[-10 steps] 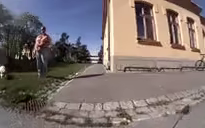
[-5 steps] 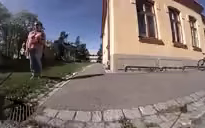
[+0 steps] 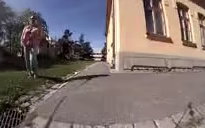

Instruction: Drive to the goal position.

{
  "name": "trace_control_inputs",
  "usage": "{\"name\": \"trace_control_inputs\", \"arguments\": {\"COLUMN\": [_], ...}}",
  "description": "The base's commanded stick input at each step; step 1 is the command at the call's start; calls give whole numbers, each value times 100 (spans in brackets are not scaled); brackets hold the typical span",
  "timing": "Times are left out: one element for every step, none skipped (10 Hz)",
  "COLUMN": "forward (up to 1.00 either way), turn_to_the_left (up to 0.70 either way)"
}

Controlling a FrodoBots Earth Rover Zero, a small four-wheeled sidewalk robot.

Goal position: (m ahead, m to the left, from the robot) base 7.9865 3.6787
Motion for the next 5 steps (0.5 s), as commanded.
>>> {"name": "trace_control_inputs", "arguments": {"forward": [70,70,70,70,70], "turn_to_the_left": [0,0,0,0,0]}}
